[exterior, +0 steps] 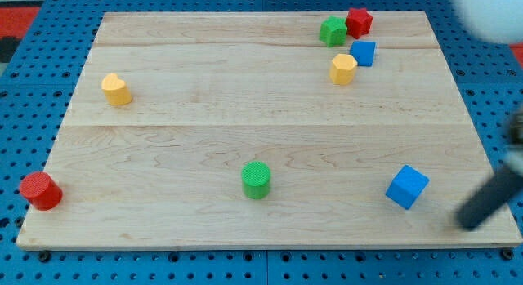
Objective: Move blue cube to the bottom of triangle
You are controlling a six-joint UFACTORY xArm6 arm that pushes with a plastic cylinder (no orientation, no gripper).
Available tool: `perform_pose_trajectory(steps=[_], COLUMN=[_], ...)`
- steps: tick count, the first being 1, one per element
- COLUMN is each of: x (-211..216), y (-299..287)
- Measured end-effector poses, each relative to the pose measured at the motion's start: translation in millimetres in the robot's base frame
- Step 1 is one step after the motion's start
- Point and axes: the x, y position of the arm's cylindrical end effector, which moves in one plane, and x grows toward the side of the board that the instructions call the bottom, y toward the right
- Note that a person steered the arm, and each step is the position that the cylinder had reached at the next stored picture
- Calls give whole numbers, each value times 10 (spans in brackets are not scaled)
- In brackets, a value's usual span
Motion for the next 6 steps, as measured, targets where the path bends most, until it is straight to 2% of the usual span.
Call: perform_pose_trajectory(steps=[1, 2, 3, 4, 5, 6], x=[-704, -1203, -767, -124, -622, -1157], y=[-571, -582, -917, -618, -19, -333])
